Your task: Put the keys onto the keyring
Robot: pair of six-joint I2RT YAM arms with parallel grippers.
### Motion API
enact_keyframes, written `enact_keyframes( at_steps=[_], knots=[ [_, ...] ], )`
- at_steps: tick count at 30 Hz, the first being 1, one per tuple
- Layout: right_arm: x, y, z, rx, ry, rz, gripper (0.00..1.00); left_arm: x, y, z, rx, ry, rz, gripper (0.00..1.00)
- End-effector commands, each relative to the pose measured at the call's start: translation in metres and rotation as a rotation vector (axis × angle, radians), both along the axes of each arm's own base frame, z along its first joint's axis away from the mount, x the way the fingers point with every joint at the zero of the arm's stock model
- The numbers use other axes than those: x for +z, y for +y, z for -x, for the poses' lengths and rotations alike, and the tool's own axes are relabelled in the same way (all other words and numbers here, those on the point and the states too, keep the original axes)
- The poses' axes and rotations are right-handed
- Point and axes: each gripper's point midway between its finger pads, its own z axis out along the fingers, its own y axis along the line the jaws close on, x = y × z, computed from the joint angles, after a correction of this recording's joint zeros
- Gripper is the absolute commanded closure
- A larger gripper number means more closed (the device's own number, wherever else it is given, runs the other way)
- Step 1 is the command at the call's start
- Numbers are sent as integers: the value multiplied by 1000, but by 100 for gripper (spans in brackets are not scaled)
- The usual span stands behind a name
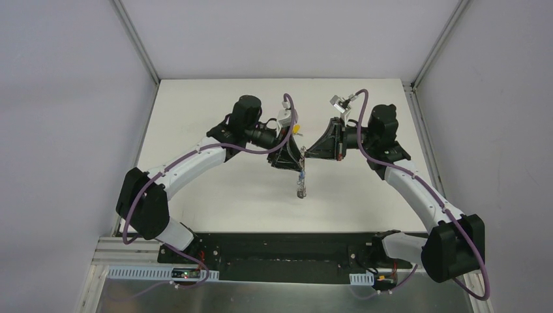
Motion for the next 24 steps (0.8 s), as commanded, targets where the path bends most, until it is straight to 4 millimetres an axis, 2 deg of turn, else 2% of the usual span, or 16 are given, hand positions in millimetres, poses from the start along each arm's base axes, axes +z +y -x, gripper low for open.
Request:
enact_keyframes(
  at_steps=[1,8,14,20,24],
  knots=[
    [14,-3,1,5,-81,-29,100,17,-5,12,-64,-18,79,57],
    [15,-4,0,-3,-80,-29,100,24,-12,9,-61,24,106,76],
    [14,-6,0,-13,-90,-29,100,31,-11,10,-71,47,111,99],
    [9,-7,-2,-24,-106,-10,100,32,-1,13,-70,12,52,100],
    [5,-8,-3,-29,-119,8,100,26,9,20,-80,10,-29,100]
  ],
)
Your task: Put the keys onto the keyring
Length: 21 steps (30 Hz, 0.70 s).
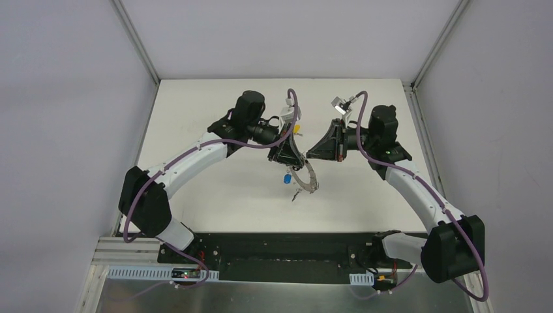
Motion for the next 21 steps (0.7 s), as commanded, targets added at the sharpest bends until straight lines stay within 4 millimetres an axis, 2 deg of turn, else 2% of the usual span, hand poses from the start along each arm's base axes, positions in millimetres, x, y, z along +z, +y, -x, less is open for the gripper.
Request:
enact_keyframes(
  at_steps=[1,11,21],
  knots=[
    [11,-3,2,-3,-110,-2,100,14,15,12,-43,-81,-31,100],
    [5,-5,6,4,-136,25,100,15,19,6,-28,-68,-95,100],
    [3,-3,9,14,-143,34,100,21,8,-12,23,-48,-107,100]
  ],
)
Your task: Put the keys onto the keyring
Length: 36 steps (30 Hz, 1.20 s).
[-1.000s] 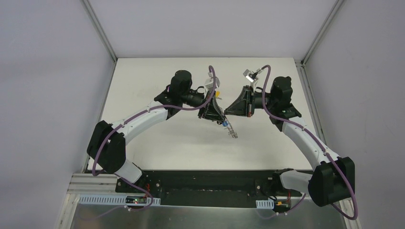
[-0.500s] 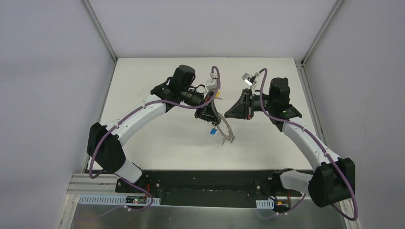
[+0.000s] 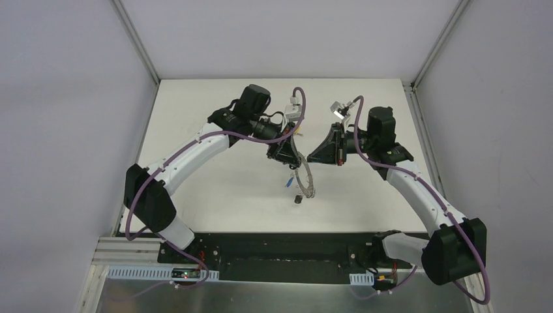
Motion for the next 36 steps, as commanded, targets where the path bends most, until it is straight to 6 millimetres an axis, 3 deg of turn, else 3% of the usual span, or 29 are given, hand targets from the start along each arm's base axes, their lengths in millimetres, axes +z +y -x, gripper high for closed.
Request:
enact_keyframes(
  at_steps=[1,19,36],
  knots=[
    [21,0,5,17,-104,-21,100,19,-4,-9,11,-6,34,100],
    [40,2,-3,-11,-61,-61,100,-12,0,10,-31,41,-13,100],
    [33,3,-8,-38,-55,-56,100,-6,-18,10,-46,8,-28,100]
  ],
)
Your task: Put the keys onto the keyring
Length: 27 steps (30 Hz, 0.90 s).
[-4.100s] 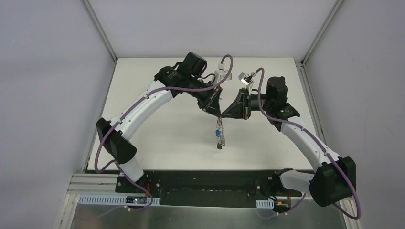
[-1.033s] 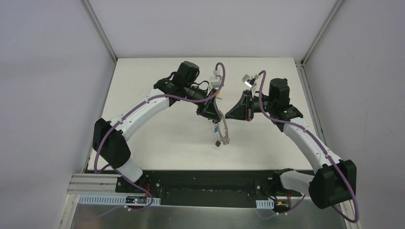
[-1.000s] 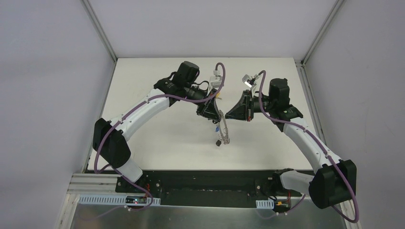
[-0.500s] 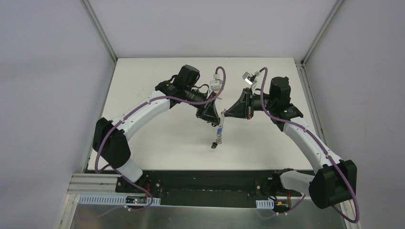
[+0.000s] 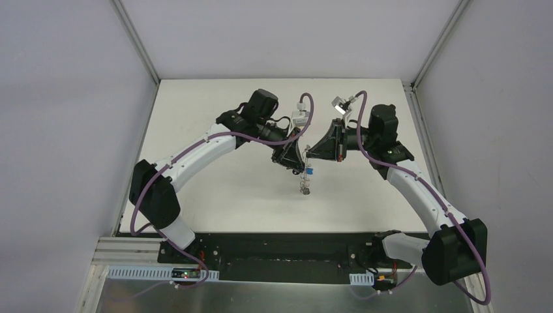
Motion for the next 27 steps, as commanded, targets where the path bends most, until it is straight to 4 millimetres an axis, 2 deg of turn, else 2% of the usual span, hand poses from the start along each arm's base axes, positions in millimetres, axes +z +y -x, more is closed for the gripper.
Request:
enact_keyframes(
  at_steps=[1,21,27],
  knots=[
    [16,1,-2,-8,-89,-30,100,12,-7,1,-14,-48,12,100],
    [11,4,0,-12,-88,-15,100,8,-21,-14,40,-67,-31,100],
    [8,2,0,-23,-114,5,100,10,-12,-11,31,-90,-30,100]
  ],
)
